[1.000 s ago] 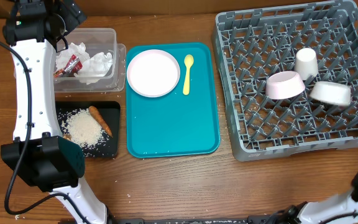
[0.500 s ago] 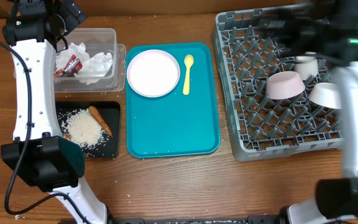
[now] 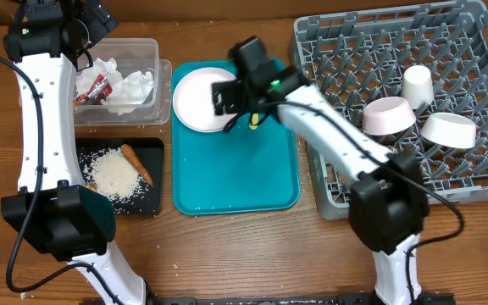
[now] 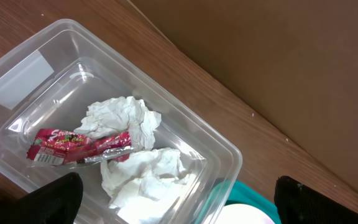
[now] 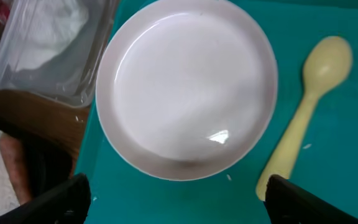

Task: Sort waste into correct bins and load items into the dishwasher
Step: 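Move the right gripper back over the white plate on the tray, then grasp the edge of the white plate with the right gripper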

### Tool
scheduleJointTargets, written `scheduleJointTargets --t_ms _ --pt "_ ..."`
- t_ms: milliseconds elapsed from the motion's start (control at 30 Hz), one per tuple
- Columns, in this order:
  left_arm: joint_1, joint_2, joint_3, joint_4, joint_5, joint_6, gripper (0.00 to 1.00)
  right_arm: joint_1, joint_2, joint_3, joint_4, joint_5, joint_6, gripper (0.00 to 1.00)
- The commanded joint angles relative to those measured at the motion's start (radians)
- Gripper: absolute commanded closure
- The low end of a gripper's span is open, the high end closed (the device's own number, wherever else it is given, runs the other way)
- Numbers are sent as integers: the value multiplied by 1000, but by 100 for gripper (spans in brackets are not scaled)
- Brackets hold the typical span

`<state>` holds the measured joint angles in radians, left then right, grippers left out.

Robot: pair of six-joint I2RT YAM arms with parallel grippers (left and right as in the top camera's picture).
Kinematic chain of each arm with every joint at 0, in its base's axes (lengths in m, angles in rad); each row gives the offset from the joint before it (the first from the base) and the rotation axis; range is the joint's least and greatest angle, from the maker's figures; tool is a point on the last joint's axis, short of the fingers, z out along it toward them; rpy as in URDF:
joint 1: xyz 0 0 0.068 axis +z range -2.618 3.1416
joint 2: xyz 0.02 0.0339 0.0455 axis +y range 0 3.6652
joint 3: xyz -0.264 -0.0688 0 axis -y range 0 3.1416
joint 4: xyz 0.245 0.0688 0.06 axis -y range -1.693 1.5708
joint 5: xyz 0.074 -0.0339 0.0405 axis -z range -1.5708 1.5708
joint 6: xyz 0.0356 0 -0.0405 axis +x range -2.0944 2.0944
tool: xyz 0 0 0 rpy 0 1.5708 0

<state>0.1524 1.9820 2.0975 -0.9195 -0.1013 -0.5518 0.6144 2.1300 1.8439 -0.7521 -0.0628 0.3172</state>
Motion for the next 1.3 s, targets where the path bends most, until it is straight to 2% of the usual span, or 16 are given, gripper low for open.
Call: scheduleJointTargets --t_ms 0,100,167,267,400,467,600,933,1267 --pt "-2 -18 12 1 2 -13 0 42 6 8 14 35 -141 9" --pt "-2 -18 12 1 1 -13 0 76 24 8 14 45 -225 9" --pt "-2 -18 12 1 2 -13 0 85 34 8 21 83 -203 10" --pt "-2 -18 12 1 1 -13 0 85 44 8 30 178 -74 11" --pt "-2 -18 12 1 1 -13 0 68 71 8 32 230 154 21" --pt "-2 -18 12 1 1 -13 0 57 88 8 29 230 257 22" --pt "-2 -18 12 1 2 -13 0 33 112 8 30 228 351 22" --pt "-2 -18 12 1 1 -13 0 2 163 8 37 130 357 28" --pt "-2 -18 12 1 1 -13 0 9 182 8 43 128 357 37"
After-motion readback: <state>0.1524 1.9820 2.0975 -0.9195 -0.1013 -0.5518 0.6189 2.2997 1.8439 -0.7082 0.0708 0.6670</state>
